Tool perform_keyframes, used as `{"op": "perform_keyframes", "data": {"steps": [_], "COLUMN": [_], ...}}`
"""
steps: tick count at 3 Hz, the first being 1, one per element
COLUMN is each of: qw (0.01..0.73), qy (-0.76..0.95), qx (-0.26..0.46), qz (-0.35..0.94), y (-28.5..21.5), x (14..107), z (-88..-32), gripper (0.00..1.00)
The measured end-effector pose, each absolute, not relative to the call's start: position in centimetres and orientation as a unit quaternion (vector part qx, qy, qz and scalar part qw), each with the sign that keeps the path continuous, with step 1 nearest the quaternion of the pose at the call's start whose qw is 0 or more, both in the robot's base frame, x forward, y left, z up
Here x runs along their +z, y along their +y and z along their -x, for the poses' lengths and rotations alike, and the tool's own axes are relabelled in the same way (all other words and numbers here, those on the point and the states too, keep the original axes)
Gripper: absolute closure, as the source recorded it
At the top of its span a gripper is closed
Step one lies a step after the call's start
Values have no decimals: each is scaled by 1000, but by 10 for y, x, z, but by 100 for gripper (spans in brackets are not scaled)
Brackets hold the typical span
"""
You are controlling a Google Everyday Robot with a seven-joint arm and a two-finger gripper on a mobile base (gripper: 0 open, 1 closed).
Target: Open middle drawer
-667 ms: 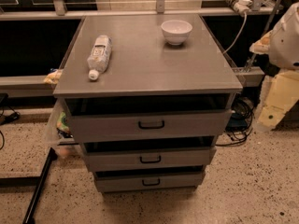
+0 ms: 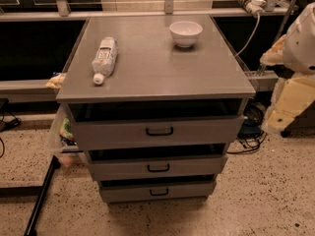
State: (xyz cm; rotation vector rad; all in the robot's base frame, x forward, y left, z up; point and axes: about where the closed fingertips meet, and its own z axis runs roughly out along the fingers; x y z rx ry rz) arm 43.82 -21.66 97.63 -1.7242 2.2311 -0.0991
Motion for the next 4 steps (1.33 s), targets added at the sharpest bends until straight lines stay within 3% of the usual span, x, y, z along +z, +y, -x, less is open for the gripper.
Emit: {"op": "perform_keyframes", "data": {"steps": [1,3,4], "qw": [166,183,192], "qy": [776,764,765], "qx": [-33,30,24], "qz": [608,618,614], "y": [-217,-203,-203], "x": [951,801,791], "z": [-437,-435,-441], "gripper": [42,89,100]}}
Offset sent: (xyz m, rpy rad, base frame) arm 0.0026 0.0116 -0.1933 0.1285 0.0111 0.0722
